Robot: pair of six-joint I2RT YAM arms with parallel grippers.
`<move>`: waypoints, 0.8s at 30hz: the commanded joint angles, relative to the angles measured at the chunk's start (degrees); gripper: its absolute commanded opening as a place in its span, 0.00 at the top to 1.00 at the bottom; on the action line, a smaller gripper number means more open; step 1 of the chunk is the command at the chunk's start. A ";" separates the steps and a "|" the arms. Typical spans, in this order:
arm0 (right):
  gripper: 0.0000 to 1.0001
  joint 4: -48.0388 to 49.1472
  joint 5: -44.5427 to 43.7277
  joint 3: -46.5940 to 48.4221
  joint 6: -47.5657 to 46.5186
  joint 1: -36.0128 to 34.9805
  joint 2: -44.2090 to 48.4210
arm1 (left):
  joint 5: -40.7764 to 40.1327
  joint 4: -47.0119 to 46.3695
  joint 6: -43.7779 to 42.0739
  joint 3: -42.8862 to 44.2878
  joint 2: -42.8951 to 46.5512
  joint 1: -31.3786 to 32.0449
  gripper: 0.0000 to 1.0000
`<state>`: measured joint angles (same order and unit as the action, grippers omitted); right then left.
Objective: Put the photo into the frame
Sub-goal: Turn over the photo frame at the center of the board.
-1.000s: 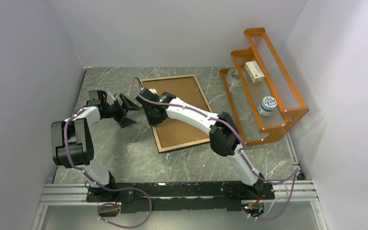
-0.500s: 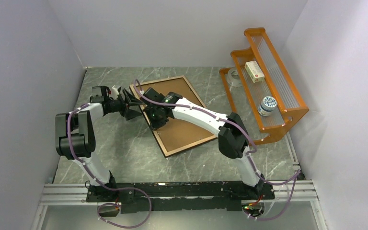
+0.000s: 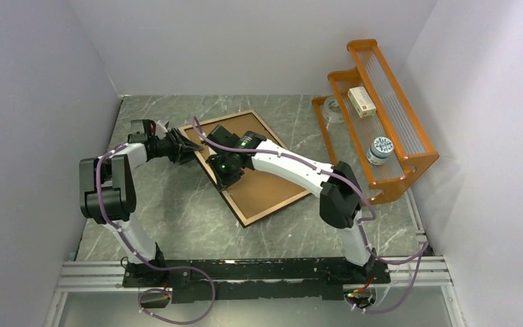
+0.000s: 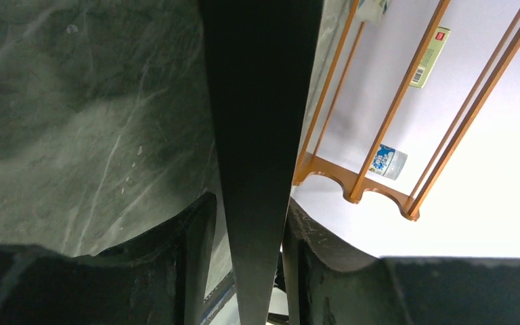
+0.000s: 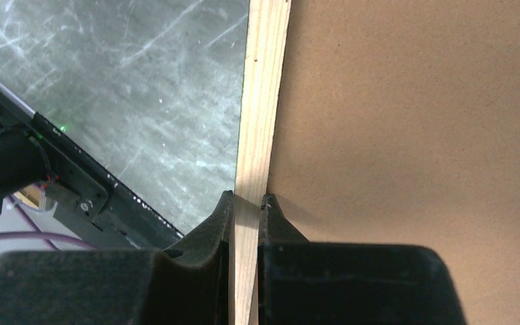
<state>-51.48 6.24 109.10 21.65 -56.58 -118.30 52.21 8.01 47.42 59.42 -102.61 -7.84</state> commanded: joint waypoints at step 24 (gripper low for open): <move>0.28 -4.89 -45.58 7.15 -13.10 -15.92 6.59 | -15.49 34.65 0.55 16.04 14.17 2.34 0.98</move>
<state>-53.91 -24.88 113.25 13.41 -69.67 -109.43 38.89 35.03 49.23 70.50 -91.55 -5.39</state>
